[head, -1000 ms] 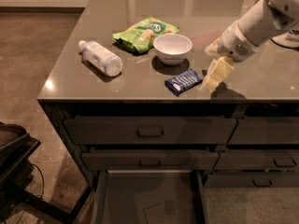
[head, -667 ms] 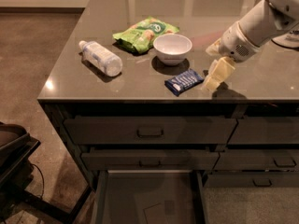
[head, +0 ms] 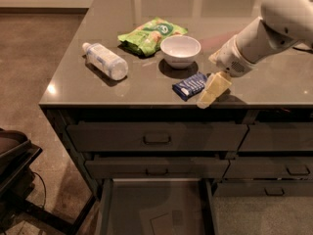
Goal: Place rxbar blueberry into bottom drawer
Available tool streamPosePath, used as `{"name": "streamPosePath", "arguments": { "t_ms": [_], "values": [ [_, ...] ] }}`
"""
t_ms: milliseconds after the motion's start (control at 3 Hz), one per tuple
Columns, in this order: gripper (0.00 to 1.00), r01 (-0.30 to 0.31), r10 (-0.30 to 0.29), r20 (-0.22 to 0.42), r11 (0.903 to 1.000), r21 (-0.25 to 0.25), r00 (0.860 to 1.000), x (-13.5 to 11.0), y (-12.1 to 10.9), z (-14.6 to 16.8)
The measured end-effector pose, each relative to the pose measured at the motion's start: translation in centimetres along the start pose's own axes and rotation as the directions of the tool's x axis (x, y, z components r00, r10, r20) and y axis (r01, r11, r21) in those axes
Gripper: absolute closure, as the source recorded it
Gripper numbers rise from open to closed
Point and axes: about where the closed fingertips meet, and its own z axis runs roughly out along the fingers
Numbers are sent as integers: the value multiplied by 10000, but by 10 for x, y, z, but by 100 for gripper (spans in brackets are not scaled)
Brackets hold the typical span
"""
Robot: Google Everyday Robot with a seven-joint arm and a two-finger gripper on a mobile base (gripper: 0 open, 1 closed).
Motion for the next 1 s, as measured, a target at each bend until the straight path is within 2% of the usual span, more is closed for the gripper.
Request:
{"name": "streamPosePath", "arguments": {
  "t_ms": [1000],
  "values": [
    [0, -46, 46, 133, 10000, -5, 9999, -1, 0, 7]
  ]
}}
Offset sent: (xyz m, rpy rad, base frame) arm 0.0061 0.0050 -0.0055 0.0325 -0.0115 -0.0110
